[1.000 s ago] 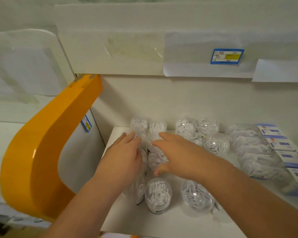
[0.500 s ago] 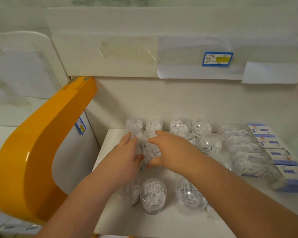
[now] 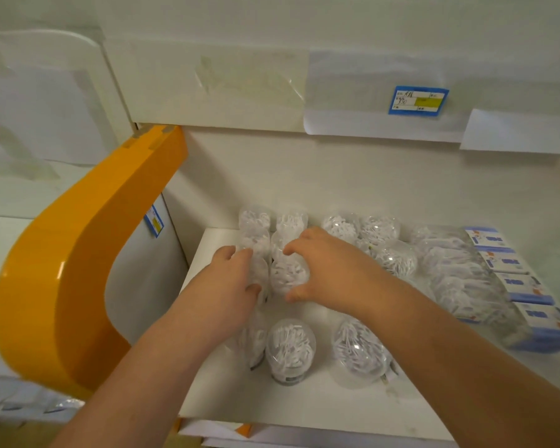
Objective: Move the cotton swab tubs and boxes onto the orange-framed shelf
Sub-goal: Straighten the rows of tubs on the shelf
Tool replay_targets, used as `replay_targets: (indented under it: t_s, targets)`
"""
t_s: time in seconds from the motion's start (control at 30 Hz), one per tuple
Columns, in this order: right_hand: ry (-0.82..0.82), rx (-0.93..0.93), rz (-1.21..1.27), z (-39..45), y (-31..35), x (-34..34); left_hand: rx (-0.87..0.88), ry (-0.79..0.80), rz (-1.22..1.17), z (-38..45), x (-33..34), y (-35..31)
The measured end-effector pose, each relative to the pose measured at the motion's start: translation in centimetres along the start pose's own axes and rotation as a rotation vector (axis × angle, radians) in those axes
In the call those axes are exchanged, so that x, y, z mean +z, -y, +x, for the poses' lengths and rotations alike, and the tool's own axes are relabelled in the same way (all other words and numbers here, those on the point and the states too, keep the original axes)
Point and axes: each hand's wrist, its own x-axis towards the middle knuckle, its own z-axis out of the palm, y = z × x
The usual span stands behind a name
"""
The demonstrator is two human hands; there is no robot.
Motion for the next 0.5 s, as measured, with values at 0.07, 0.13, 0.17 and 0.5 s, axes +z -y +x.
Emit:
replay_targets:
  t_s: [0.07,0.13,0.17,0.5]
  targets:
    - [0.003,-0.012,-0.014,0.1,0.1,0.2,-0.009,-0.015,-0.031,0.2,0.1,0.1]
    - [0.001,-0.007,-0.011,0.3,0.1,0.4,-0.021,-0.017,-0.055,0.3,0.4,0.1]
    - [0.002,-0.006,-0.007,0.4,0.1,0.4,-0.024,-0.021,-0.071,0.3,0.4,0.1]
    - [-0.063,-0.025,-0.021,-2.3,1.1,-0.9,0.031,-0.059,-0.099,-1.2,0.0,0.6]
